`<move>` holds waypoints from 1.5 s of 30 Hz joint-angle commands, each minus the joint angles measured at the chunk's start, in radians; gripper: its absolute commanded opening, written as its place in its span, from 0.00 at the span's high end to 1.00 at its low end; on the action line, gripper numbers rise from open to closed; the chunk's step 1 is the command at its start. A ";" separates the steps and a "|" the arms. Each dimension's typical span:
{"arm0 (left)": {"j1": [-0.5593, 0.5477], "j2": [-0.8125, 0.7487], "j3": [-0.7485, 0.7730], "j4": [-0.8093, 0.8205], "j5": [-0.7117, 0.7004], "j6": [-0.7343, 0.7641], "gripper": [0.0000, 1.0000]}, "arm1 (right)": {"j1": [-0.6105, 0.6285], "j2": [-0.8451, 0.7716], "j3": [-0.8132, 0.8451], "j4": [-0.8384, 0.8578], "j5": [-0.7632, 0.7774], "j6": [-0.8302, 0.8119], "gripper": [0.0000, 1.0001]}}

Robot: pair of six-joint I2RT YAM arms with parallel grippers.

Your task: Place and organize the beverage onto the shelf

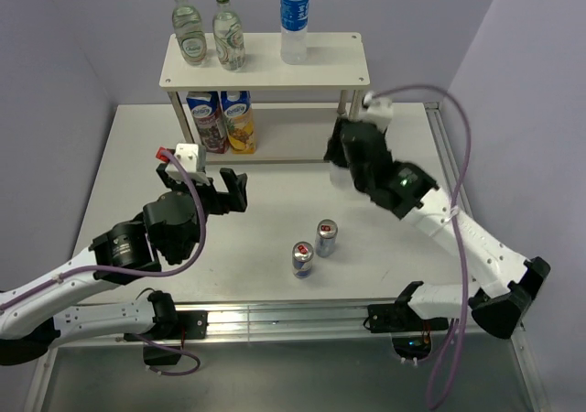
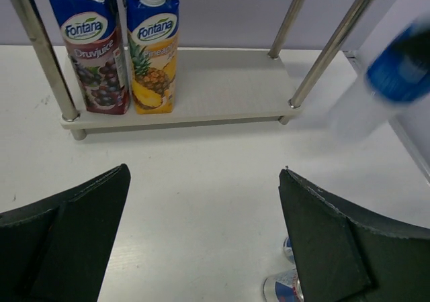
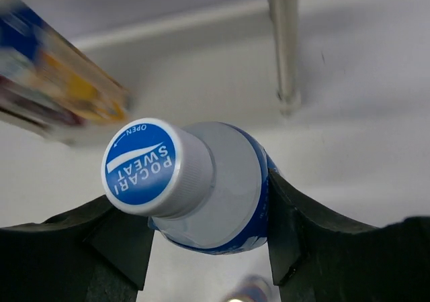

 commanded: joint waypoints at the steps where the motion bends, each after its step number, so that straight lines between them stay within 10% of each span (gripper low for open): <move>1: -0.006 -0.028 0.049 -0.123 -0.051 -0.059 0.01 | 0.003 0.056 0.404 0.031 0.086 -0.164 1.00; 11: -0.006 -0.152 -0.017 -0.175 -0.062 -0.096 0.01 | 0.001 0.509 1.195 -0.037 0.153 -0.402 0.99; 34: -0.006 -0.136 -0.046 -0.166 -0.049 -0.082 0.01 | -0.169 0.696 1.254 0.207 0.047 -0.310 0.92; 45: -0.006 -0.119 -0.046 -0.174 -0.059 -0.081 0.01 | -0.194 0.706 1.174 0.248 0.058 -0.269 0.28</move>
